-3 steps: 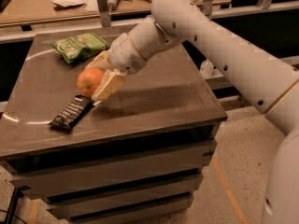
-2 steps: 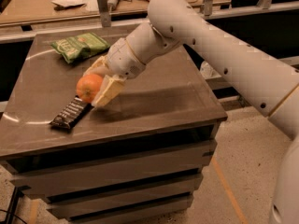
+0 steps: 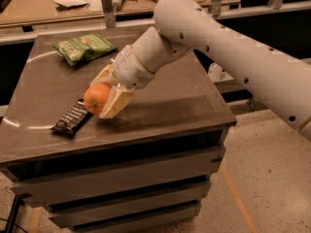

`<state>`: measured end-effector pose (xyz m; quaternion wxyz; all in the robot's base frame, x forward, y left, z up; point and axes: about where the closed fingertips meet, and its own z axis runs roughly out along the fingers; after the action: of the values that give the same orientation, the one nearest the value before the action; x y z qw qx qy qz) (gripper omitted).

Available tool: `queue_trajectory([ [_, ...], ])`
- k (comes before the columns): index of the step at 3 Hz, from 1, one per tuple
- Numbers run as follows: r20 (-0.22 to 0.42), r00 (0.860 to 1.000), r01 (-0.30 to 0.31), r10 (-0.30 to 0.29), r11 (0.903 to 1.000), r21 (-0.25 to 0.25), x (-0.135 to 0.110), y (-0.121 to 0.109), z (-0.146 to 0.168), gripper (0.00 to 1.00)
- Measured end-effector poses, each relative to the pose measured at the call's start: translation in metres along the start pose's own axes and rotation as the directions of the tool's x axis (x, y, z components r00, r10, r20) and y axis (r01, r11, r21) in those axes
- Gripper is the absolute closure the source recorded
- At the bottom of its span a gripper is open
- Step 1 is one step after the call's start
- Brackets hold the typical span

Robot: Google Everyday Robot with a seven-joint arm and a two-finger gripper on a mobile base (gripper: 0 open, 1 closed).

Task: Move orange near rxbar chocolate

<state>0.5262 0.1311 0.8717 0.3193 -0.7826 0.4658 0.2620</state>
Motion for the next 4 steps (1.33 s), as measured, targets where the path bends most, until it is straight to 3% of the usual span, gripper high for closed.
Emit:
queue_trajectory([
  [2, -0.028, 0.999, 0.044, -0.045, 0.9988, -0.021, 0.0048, 0.0142, 0.0062, 0.58],
  [4, -0.028, 0.998, 0.05, -0.05, 0.9984, -0.028, 0.0033, 0.0157, 0.0093, 0.12],
])
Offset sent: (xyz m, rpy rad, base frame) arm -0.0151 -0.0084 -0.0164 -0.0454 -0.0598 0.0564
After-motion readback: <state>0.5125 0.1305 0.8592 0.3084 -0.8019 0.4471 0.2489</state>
